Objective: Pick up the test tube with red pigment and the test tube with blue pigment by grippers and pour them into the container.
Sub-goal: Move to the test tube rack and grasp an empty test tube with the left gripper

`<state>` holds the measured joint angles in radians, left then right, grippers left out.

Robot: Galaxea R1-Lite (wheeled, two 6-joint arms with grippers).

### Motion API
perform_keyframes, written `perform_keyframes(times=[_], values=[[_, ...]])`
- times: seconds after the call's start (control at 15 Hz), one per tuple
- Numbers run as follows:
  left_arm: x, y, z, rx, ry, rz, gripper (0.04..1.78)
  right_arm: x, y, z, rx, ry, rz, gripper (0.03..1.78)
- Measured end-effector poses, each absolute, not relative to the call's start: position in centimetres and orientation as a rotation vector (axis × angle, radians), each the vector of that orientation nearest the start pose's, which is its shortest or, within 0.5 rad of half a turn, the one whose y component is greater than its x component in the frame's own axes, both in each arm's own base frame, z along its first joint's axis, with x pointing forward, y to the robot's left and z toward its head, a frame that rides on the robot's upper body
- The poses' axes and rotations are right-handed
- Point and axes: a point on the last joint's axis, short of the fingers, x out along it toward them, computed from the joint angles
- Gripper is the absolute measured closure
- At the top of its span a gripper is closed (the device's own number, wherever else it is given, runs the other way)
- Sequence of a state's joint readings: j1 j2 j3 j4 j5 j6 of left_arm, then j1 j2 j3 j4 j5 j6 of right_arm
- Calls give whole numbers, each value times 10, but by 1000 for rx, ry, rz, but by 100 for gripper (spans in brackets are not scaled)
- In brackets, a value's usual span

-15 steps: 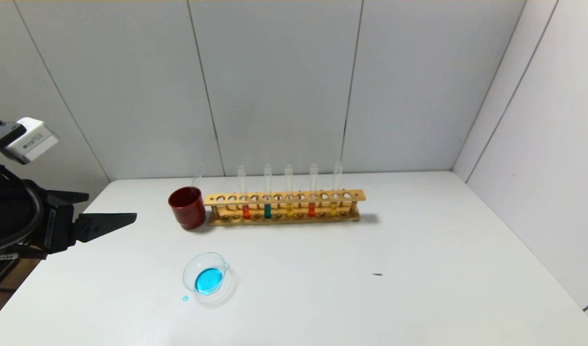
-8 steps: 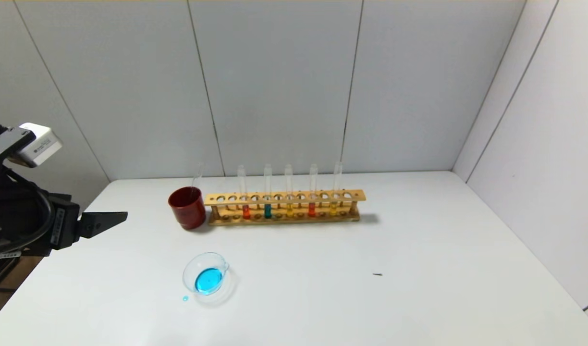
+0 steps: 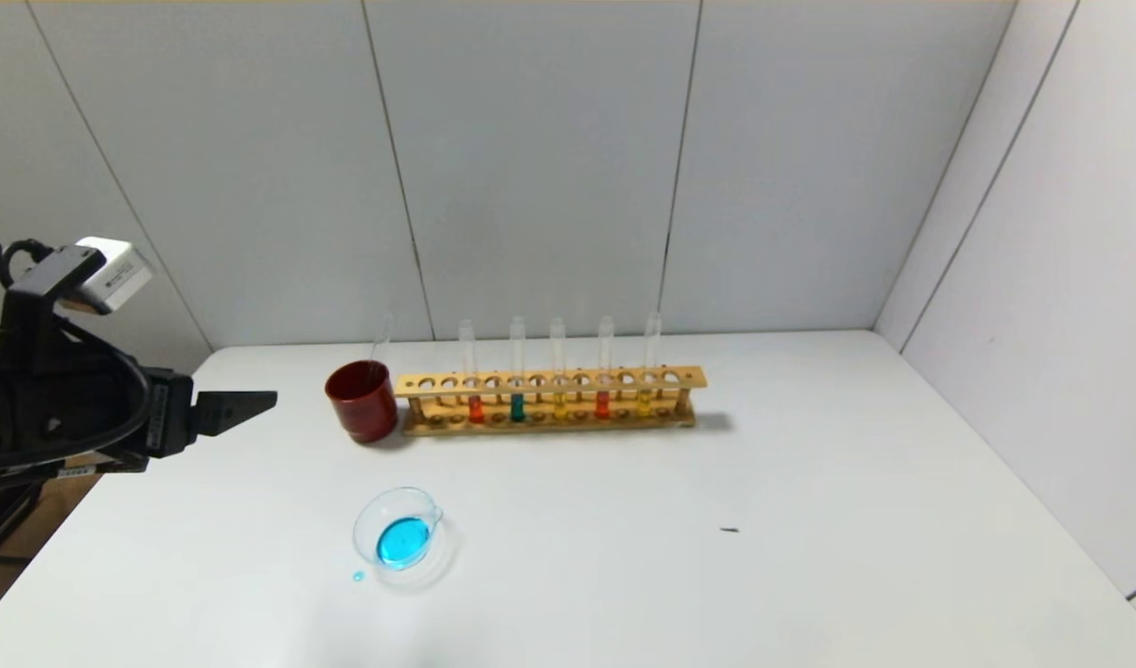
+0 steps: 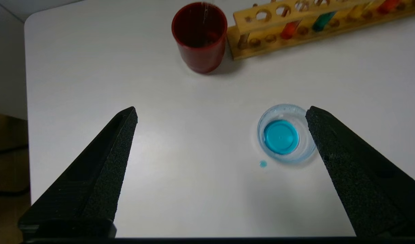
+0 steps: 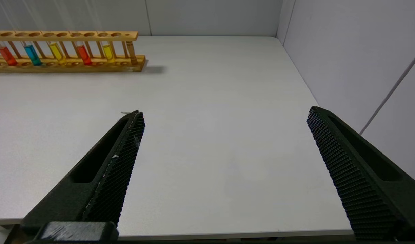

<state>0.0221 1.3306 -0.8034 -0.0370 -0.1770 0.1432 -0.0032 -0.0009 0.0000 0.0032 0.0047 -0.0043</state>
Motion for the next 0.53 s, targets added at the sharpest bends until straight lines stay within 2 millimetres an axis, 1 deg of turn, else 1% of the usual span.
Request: perform_keyframes(times=[0.13, 0.4, 0.53], values=[[226, -5, 220, 66, 439, -205, 7, -23, 0, 75, -4, 2, 1, 6], [273, -20, 215, 67, 384, -254, 7, -23, 0, 75, -4, 2, 1, 6], [295, -27, 209, 60, 385, -271, 7, -23, 0, 75, -4, 2, 1, 6]])
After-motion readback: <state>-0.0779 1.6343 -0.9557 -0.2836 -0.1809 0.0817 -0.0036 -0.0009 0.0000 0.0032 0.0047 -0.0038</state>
